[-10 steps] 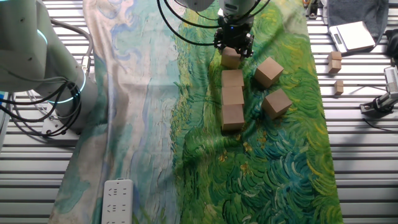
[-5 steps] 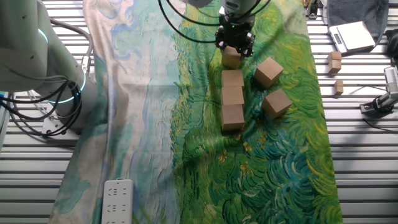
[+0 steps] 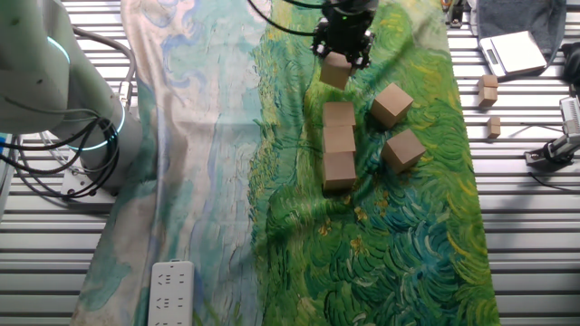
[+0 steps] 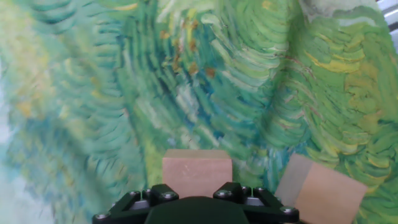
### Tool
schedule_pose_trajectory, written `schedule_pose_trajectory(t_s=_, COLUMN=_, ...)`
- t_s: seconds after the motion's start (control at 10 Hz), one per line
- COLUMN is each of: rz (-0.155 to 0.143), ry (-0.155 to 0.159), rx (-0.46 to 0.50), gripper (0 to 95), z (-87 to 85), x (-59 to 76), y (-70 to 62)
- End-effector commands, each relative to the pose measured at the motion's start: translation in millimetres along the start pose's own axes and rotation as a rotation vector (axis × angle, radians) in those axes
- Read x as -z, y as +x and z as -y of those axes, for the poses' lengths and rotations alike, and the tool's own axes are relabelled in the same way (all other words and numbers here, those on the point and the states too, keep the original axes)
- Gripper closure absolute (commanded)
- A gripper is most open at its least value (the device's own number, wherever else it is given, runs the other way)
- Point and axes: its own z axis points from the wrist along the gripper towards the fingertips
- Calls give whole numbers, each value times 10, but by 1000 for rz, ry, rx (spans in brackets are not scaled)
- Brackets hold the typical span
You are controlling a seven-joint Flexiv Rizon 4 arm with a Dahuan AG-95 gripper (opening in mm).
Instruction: Stack the blocks into a pyramid shape
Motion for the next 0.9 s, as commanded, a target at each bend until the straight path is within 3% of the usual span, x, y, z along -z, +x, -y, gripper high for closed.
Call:
schedule_pose_trajectory(t_s=0.1, rz=-9, ry=-11, rx=61, gripper=950, z=-75, x=86, y=214)
schedule_pose_trajectory(t_s=0.3, rz=2, ry=-13, rx=159, gripper=950, z=-133, x=207, y=542)
schedule_pose_trajectory(t_s=0.6, rz=5, ry=-11, rx=273, gripper=950, z=-77, x=321, y=919)
schedule_pose_trajectory(t_s=0.8, rz=9, ry=7, rx=346, gripper=950, z=-14, x=357, y=1199)
schedule_pose_trajectory(t_s=0.9, rz=12, ry=11, rx=358, gripper=950, z=6, x=350, y=1280)
